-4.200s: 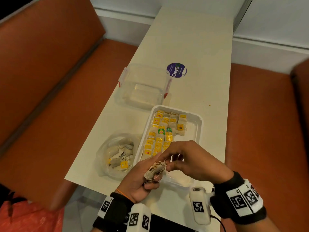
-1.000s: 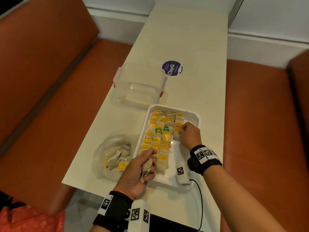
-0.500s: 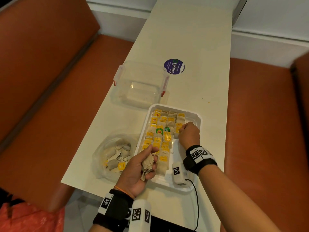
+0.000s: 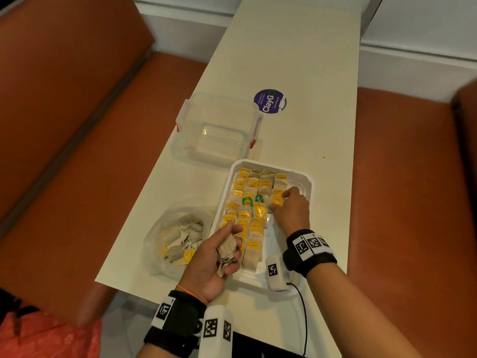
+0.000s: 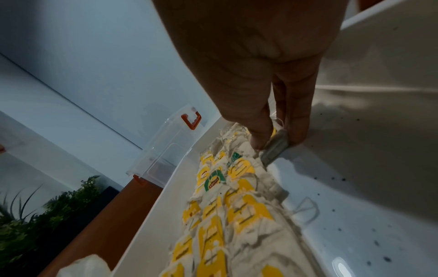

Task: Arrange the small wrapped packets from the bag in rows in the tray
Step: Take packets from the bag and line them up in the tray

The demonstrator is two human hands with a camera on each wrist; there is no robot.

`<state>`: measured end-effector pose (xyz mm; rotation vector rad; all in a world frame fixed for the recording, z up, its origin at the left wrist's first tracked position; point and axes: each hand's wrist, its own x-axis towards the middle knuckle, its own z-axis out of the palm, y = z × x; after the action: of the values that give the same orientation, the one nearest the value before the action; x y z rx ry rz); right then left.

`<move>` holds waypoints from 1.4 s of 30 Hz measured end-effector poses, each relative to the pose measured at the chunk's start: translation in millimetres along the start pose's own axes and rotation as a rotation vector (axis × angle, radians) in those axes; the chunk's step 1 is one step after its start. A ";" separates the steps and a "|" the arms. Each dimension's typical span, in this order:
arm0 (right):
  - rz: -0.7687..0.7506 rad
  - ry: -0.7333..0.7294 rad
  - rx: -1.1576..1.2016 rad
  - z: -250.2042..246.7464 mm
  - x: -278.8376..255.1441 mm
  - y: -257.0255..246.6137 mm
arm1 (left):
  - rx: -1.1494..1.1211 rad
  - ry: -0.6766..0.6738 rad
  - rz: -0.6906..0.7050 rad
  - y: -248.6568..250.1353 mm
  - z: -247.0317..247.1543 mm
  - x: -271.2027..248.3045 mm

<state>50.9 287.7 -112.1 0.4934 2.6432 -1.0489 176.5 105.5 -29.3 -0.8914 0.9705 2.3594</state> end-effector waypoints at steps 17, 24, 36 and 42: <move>-0.377 -0.372 0.118 -70.1 -96.0 -59.8 | 0.093 -0.011 0.060 5.0 3.7 -3.8; -0.560 -0.359 -0.171 -58.8 -134.4 -58.0 | 0.344 -0.034 0.136 -5.0 8.3 -13.0; -0.394 -0.373 0.044 -65.1 -132.1 -44.5 | 0.370 0.000 0.138 -11.3 10.6 -25.6; -0.144 -0.511 0.382 -82.2 -125.2 -39.3 | 0.477 0.013 0.214 -15.3 -0.7 -22.0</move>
<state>140.1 291.2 14.3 0.0798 2.0595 -1.5017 201.3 111.9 -21.3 -0.6394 1.6127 2.1361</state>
